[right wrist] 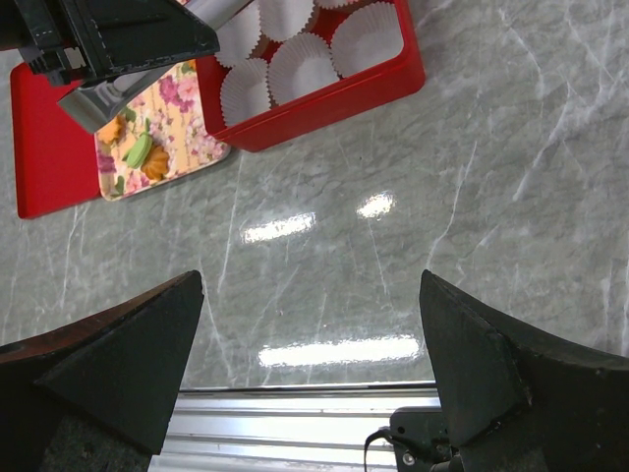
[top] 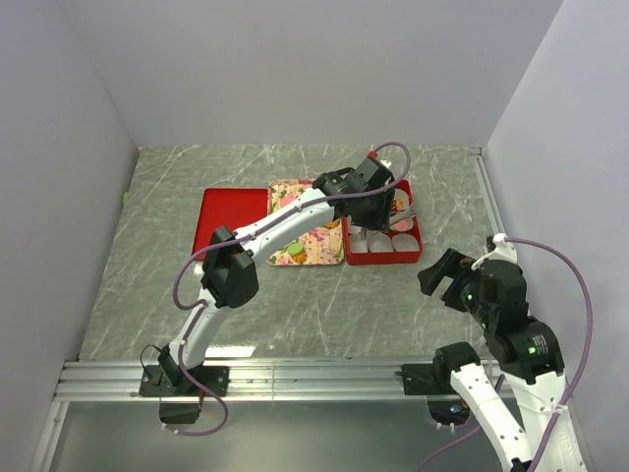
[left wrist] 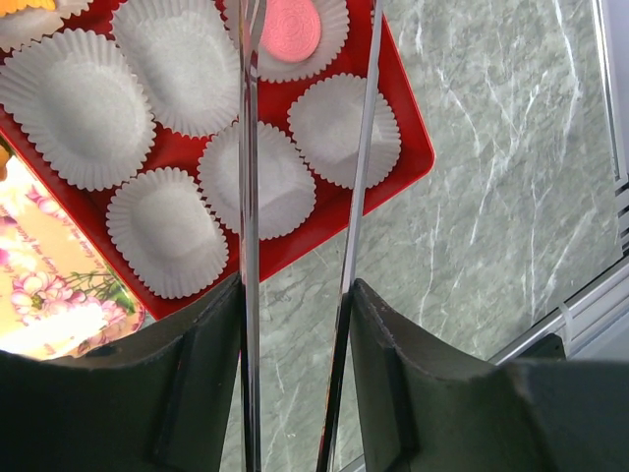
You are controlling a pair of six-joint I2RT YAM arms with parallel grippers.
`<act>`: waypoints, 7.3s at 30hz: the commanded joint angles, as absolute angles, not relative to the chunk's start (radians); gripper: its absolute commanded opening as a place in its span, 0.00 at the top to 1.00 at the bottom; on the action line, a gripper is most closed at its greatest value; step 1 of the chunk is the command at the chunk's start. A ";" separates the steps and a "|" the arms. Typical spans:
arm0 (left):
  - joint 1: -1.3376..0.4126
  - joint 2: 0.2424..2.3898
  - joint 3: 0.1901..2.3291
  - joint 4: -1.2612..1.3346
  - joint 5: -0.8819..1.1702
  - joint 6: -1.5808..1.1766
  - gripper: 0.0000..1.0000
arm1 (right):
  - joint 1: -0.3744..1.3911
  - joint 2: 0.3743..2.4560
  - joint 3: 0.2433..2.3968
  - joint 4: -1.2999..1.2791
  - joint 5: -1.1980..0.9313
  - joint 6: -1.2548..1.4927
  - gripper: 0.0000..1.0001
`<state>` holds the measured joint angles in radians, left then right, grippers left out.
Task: Pack the cookies
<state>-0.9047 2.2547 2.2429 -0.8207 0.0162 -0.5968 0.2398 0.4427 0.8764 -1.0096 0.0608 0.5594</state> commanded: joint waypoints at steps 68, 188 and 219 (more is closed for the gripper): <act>-0.801 1.991 1.850 -1.014 -0.314 -0.341 0.51 | 0.247 0.425 0.870 -0.977 0.075 0.551 0.03; -0.641 1.782 1.683 -0.999 -0.379 -0.595 0.45 | 0.247 0.370 0.861 -0.963 0.052 0.541 0.03; -0.637 1.990 1.982 -1.126 -0.390 -0.568 0.50 | 0.248 0.426 0.864 -0.962 0.052 0.532 0.03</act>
